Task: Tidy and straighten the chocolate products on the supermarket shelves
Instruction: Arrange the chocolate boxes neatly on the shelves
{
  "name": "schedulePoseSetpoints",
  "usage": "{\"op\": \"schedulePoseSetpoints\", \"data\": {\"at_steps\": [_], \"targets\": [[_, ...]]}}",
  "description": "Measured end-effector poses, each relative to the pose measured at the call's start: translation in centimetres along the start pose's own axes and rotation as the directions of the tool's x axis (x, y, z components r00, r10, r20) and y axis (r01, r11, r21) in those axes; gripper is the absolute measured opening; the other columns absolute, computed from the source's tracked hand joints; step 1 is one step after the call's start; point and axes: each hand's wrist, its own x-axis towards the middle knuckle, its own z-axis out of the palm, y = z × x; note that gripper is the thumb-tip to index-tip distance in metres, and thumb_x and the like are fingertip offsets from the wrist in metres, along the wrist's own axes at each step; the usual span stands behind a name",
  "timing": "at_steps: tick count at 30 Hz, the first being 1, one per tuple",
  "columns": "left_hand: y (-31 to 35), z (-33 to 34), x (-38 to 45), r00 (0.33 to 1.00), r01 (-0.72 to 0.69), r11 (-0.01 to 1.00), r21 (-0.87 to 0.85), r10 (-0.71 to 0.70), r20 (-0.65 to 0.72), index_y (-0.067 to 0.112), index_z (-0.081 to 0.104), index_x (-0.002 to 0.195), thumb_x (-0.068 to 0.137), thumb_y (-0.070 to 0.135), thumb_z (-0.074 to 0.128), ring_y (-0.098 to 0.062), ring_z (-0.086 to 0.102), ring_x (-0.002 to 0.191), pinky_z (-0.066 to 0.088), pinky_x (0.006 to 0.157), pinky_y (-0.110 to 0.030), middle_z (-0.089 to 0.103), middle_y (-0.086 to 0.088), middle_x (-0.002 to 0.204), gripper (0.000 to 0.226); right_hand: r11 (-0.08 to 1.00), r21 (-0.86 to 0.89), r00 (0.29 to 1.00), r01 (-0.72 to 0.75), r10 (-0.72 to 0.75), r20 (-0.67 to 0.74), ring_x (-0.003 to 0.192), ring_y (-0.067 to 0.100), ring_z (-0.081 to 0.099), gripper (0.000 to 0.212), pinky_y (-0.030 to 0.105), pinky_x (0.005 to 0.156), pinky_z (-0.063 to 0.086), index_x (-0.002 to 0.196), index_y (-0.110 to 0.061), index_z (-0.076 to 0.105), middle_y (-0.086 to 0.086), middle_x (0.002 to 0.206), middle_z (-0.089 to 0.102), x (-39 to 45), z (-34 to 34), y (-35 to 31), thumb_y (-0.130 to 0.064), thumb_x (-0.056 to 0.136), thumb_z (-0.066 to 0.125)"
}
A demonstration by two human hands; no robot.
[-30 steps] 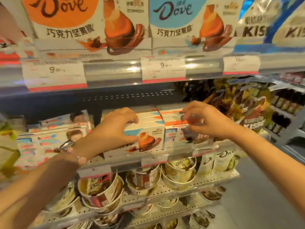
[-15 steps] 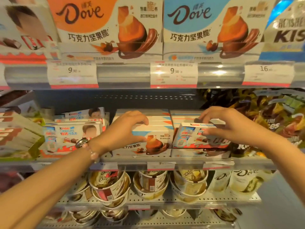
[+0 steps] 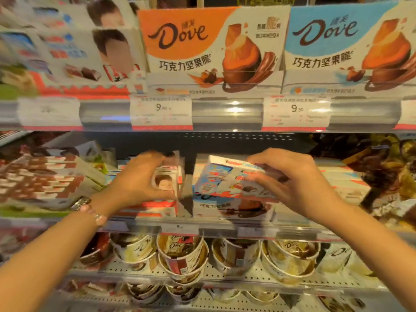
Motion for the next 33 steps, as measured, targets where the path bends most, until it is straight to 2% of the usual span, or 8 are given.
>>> {"op": "schedulePoseSetpoints", "data": {"at_steps": [4, 12, 15, 18, 21, 25, 31, 33], "targets": [[-3.7, -0.2, -1.7, 0.990, 0.121, 0.969, 0.216, -0.134, 0.048, 0.015, 0.057, 0.125, 0.064, 0.048, 0.079, -0.028, 0.052, 0.110, 0.042, 0.094, -0.037, 0.057, -0.009, 0.122, 0.072, 0.986, -0.088, 0.989, 0.144, -0.145, -0.004, 0.090, 0.011, 0.062, 0.026, 0.025, 0.077, 0.050, 0.114, -0.016, 0.065, -0.002, 0.101, 0.068, 3.5, 3.4, -2.5, -0.029, 0.094, 0.055], [-4.7, 0.5, -3.7, 0.998, 0.054, 0.998, 0.038, -0.053, -0.043, 0.009, 0.060, 0.116, 0.073, 0.020, 0.078, -0.031, 0.057, 0.107, 0.044, 0.092, -0.042, 0.061, -0.012, 0.118, 0.048, 0.940, -0.279, 0.963, 0.198, -0.239, -0.122, 0.077, 0.030, 0.069, 0.020, 0.040, 0.062, 0.057, 0.100, -0.006, 0.071, 0.010, 0.089, 0.072, 8.9, 9.3, -4.3, -0.016, 0.083, 0.065], [-5.1, 1.0, -5.0, 0.993, -0.029, 0.999, -0.022, 0.026, -0.115, 0.012, 0.061, 0.105, 0.071, 0.021, 0.080, -0.023, 0.060, 0.095, 0.051, 0.080, -0.039, 0.062, -0.004, 0.103, 0.039, 0.922, -0.338, 0.977, 0.191, -0.213, -0.027, 0.078, 0.033, 0.068, 0.024, 0.042, 0.059, 0.057, 0.105, -0.006, 0.069, 0.012, 0.091, 0.072, 10.3, 11.1, -4.7, -0.016, 0.084, 0.064], [-5.2, 1.0, -5.5, 0.983, -0.091, 0.995, -0.031, 0.085, -0.161, 0.016, 0.060, 0.101, 0.071, 0.021, 0.080, -0.017, 0.058, 0.092, 0.051, 0.078, -0.032, 0.061, 0.001, 0.100, 0.036, 0.889, -0.394, 0.968, 0.231, -0.170, 0.184, 0.089, 0.029, 0.064, 0.030, 0.038, 0.067, 0.054, 0.116, -0.012, 0.063, 0.008, 0.099, 0.068, 12.4, 13.2, -5.2, -0.015, 0.087, 0.062], [-5.1, 0.8, -5.4, 0.980, -0.107, 0.994, 0.005, 0.106, -0.168, 0.012, 0.065, 0.098, 0.068, 0.017, 0.082, -0.020, 0.061, 0.090, 0.049, 0.077, -0.030, 0.065, -0.003, 0.097, 0.035, 0.828, -0.470, 0.928, 0.305, -0.149, 0.341, 0.083, 0.021, 0.061, 0.016, 0.028, 0.063, 0.045, 0.102, -0.017, 0.064, 0.002, 0.090, 0.064, 14.9, 15.4, -5.8, -0.017, 0.088, 0.057], [-4.8, 0.7, -5.3, 0.990, -0.046, 0.984, 0.171, 0.068, -0.126, 0.007, 0.072, 0.093, 0.058, 0.019, 0.088, -0.028, 0.067, 0.082, 0.054, 0.072, -0.038, 0.071, -0.008, 0.090, 0.040, 0.967, -0.234, 0.889, 0.101, 0.017, 0.457, 0.080, 0.018, 0.052, 0.012, 0.028, 0.066, 0.037, 0.092, -0.013, 0.066, 0.000, 0.086, 0.056, 16.6, 18.2, -6.0, -0.020, 0.089, 0.057], [-4.9, 0.7, -5.3, 0.992, -0.016, 0.976, 0.217, 0.042, -0.116, 0.010, 0.073, 0.087, 0.056, 0.024, 0.089, -0.024, 0.064, 0.078, 0.054, 0.065, -0.034, 0.069, -0.005, 0.085, 0.037, 0.979, -0.076, 0.780, -0.187, 0.195, 0.595, 0.109, 0.018, 0.049, 0.030, 0.022, 0.080, 0.031, 0.122, -0.014, 0.059, 0.003, 0.121, 0.053, 17.6, 19.5, -4.7, -0.025, 0.097, 0.047], [-5.0, 0.9, -5.1, 0.994, 0.029, 0.982, 0.184, -0.010, -0.107, 0.011, 0.072, 0.098, 0.064, 0.025, 0.085, -0.024, 0.062, 0.089, 0.052, 0.073, -0.035, 0.069, -0.005, 0.096, 0.039, 0.973, -0.102, 0.729, -0.207, 0.223, 0.647, 0.111, 0.017, 0.047, 0.034, 0.022, 0.083, 0.031, 0.130, -0.015, 0.053, 0.002, 0.125, 0.050, 17.6, 19.2, -4.2, -0.019, 0.097, 0.047]]}}
